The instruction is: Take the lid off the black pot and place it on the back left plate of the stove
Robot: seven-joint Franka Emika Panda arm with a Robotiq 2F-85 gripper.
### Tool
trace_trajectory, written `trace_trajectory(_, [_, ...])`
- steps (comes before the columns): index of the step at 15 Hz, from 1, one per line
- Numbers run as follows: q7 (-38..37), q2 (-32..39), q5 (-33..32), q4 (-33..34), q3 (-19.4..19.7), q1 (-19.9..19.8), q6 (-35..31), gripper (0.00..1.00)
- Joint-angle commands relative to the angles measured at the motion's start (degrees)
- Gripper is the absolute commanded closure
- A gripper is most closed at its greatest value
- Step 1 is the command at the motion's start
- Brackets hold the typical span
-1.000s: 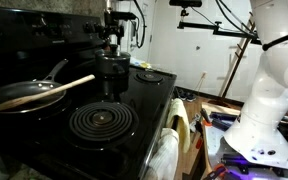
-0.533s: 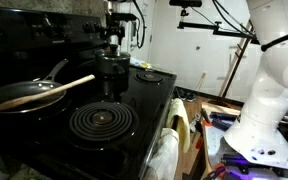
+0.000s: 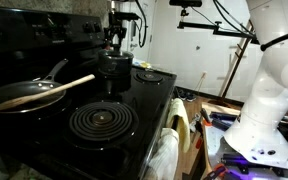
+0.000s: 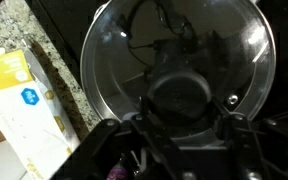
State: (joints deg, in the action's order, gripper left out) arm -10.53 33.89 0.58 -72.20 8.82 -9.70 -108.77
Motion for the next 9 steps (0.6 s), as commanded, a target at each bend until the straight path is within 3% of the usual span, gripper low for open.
trace_trajectory(1, [1.20,0.70,1.55,1.73,-0.88,-1.18,1.88,0.66])
trace_trajectory(9, [1.16,-0.53,0.35,1.86,-0.91,-0.03,1.19,0.66])
